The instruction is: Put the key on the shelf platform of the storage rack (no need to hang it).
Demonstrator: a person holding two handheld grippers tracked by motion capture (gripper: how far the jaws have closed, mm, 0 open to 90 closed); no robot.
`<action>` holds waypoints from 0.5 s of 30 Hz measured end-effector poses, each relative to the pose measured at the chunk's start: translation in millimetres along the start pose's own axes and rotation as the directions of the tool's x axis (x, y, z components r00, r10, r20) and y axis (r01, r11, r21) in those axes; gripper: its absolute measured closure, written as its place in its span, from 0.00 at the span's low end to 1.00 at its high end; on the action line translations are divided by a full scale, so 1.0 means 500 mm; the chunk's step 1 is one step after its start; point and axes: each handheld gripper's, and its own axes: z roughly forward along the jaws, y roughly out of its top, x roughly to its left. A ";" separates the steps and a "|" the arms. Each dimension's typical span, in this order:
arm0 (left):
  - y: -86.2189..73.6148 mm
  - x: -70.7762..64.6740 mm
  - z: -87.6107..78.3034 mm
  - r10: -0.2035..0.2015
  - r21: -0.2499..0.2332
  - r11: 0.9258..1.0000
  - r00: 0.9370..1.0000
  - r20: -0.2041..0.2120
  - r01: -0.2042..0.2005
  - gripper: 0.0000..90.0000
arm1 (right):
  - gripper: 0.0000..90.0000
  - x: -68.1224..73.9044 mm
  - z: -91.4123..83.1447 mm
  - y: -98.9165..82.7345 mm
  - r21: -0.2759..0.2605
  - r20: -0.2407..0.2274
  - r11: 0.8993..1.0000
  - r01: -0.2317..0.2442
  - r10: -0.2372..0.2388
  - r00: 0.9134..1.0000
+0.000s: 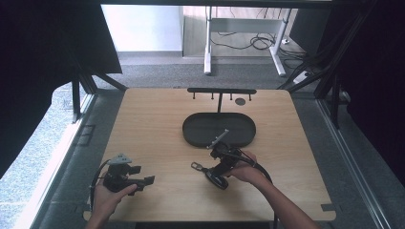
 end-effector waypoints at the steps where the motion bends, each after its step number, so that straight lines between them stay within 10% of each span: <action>1: 0.000 0.000 0.000 -0.001 0.001 1.000 1.000 0.001 0.001 0.26 | 0.38 0.001 0.003 0.001 0.003 -0.003 1.000 0.002 -0.002 1.000; 15: 0.000 0.000 -0.001 0.002 -0.004 1.000 1.000 0.000 -0.002 0.27 | 0.37 0.019 0.047 0.009 0.061 -0.020 0.997 0.040 -0.039 0.999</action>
